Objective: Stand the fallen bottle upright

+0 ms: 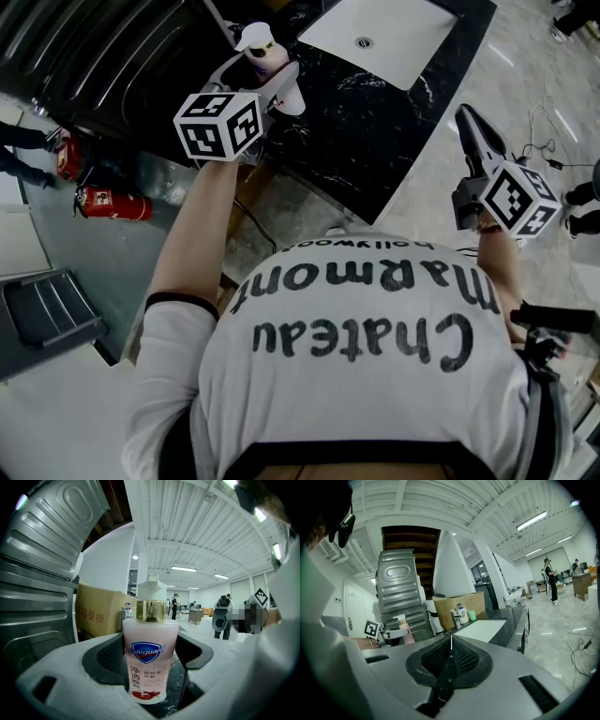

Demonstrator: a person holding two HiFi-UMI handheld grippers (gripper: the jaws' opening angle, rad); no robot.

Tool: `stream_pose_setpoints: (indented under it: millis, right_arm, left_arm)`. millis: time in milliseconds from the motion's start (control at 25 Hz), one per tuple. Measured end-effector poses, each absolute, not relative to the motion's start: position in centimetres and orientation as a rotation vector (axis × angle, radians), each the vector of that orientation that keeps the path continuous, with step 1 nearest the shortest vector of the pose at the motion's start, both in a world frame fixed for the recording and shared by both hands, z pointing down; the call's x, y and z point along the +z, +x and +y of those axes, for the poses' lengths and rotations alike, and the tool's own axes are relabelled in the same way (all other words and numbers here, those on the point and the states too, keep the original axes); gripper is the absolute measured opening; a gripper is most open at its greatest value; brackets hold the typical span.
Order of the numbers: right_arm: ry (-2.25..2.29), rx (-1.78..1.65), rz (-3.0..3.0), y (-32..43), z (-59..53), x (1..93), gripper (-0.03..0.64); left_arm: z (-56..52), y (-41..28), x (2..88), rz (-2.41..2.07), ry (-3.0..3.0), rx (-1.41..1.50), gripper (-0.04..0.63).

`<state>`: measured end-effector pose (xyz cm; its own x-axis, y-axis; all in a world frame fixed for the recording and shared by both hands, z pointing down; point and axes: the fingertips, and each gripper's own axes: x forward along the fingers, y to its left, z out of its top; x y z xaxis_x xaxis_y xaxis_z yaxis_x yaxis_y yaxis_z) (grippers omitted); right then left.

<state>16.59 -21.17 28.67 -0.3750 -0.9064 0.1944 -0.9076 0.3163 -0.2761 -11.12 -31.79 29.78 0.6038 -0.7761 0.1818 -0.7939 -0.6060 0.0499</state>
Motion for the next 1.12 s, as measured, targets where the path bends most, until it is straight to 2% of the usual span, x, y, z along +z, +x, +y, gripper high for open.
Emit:
stream_pose_setpoints:
  millis: [440, 1120]
  right_arm:
    - [1.742, 0.534, -2.553, 15.5, -22.2, 28.5, 0.014]
    - [1.754, 0.592, -2.541, 14.1, -23.1, 30.3, 0.014]
  left_arm:
    - [-31.8, -11.4, 29.8, -1.409, 2.636, 0.132, 0.345]
    - [-31.0, -11.9, 31.0, -1.491, 2.600, 0.106, 0.307]
